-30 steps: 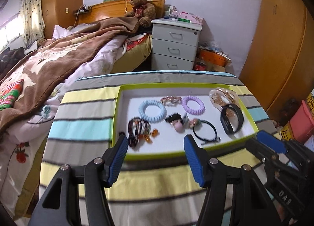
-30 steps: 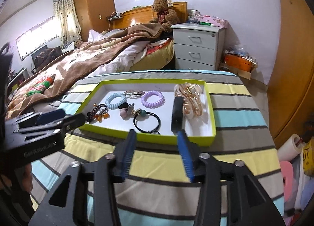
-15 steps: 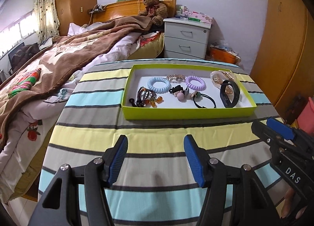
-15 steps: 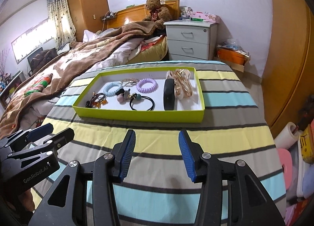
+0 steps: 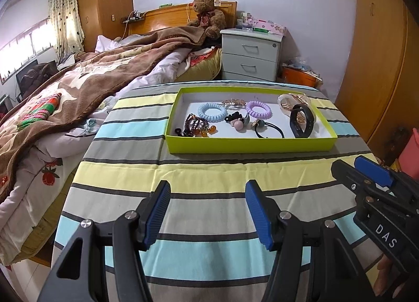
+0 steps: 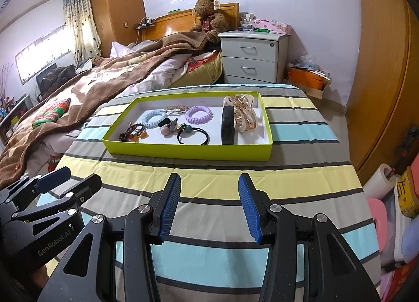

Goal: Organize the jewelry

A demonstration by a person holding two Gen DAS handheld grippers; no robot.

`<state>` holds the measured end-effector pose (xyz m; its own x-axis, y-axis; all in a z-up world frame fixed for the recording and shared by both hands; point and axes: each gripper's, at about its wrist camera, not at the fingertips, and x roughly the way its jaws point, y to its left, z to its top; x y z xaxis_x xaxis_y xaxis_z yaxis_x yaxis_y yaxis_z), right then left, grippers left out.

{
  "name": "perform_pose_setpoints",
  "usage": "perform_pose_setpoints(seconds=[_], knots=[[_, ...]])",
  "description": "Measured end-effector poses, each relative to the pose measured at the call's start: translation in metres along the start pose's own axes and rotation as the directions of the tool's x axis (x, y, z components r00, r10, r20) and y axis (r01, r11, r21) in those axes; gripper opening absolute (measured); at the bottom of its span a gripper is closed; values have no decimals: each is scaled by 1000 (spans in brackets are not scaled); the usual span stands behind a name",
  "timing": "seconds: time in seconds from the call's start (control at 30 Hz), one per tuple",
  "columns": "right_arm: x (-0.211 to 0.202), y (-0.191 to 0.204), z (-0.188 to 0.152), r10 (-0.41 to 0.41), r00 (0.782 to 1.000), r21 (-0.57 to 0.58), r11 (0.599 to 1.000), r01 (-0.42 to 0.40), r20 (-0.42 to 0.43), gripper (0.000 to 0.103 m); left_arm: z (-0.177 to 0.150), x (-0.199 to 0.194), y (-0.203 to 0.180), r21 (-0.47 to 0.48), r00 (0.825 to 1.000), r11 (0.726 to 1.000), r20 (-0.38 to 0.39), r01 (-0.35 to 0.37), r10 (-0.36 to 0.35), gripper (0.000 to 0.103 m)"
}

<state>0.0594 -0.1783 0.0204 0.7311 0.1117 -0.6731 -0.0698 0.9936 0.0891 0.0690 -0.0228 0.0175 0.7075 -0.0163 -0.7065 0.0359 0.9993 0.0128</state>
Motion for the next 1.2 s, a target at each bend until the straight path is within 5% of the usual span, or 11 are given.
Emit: perform_pose_setpoints(seconds=[1.2], knots=[[-2, 3, -2, 0, 1000, -2, 1000, 0, 3, 47, -4, -11, 4, -8, 1000, 1000, 7, -8, 8, 61]])
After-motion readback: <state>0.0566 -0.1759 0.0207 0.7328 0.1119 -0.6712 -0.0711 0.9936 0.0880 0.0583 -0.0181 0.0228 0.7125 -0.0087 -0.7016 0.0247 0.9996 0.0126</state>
